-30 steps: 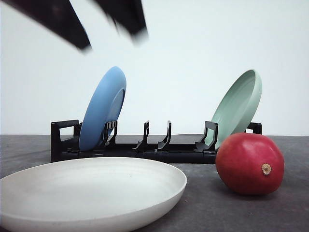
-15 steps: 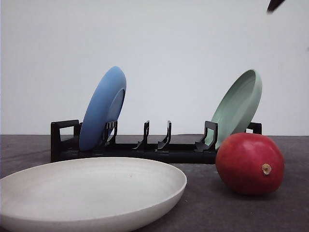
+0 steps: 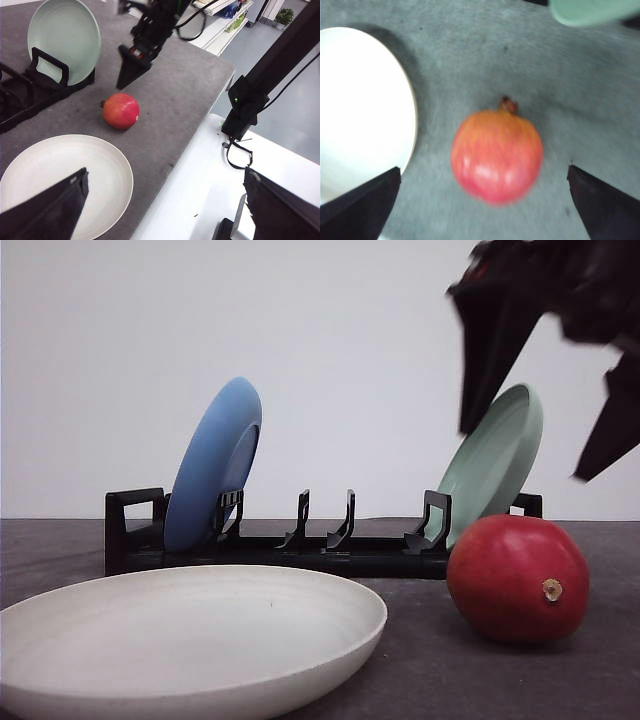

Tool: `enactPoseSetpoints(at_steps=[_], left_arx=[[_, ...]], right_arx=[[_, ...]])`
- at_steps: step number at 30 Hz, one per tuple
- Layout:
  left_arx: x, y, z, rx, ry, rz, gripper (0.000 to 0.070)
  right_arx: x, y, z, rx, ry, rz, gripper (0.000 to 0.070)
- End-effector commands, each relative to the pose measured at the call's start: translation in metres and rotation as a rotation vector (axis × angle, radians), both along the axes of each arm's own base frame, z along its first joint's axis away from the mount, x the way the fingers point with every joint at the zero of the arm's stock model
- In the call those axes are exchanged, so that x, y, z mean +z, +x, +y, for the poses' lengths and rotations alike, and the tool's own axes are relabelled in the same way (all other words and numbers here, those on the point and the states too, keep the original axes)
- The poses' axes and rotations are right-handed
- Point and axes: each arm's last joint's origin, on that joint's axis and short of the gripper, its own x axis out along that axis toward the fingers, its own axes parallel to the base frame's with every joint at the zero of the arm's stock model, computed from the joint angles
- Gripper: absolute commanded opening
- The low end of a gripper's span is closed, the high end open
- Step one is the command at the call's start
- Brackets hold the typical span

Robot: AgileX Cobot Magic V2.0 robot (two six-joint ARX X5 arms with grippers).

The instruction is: Place pomegranate in white plate

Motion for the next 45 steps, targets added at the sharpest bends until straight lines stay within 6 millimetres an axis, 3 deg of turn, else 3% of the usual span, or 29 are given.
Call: enactPoseSetpoints(at_steps=[1, 10, 15, 17, 20, 27, 34, 41, 45], left_arx=[[0.003, -0.001, 0.0, -0.015, -0.02, 0.0, 0.0596], [0.003, -0.001, 0.0, -0.015, -0.022, -0.001, 0.0596], [0.005, 0.0, 0.0, -0.015, -0.043, -0.005, 0.0596], [0.006, 0.0, -0.001, -0.015, -0.057, -0.008, 0.0596], [0.008, 0.0, -0.001, -0.015, -0.079, -0.012, 0.0596], [0.012, 0.0, -0.002, -0.014, -0.116, -0.021, 0.0596], [0.012, 0.0, -0.002, -0.013, -0.117, -0.022, 0.0596], [0.012, 0.0, -0.002, -0.014, -0.116, -0.029, 0.0596], [0.012, 0.001, -0.002, 0.008, -0.114, -0.034, 0.0596]], right_arx=[[-0.006, 0.008, 0.007, 0.001, -0.009, 0.015, 0.0692], [-0.052, 0.028, 0.018, 0.054, -0.131, 0.139, 0.0699], [-0.064, 0.032, 0.02, 0.115, -0.153, 0.152, 0.0696], [-0.065, 0.032, 0.02, 0.127, -0.16, 0.162, 0.0669], [-0.066, 0.029, 0.019, 0.141, -0.173, 0.185, 0.0562], [-0.066, 0.025, 0.019, 0.176, -0.127, 0.238, 0.0384], [-0.046, 0.028, 0.028, 0.179, -0.126, 0.236, 0.0379], [-0.014, 0.016, 0.071, 0.237, -0.056, 0.197, 0.038], [-0.01, 0.0, 0.104, 0.315, -0.006, 0.124, 0.038]])
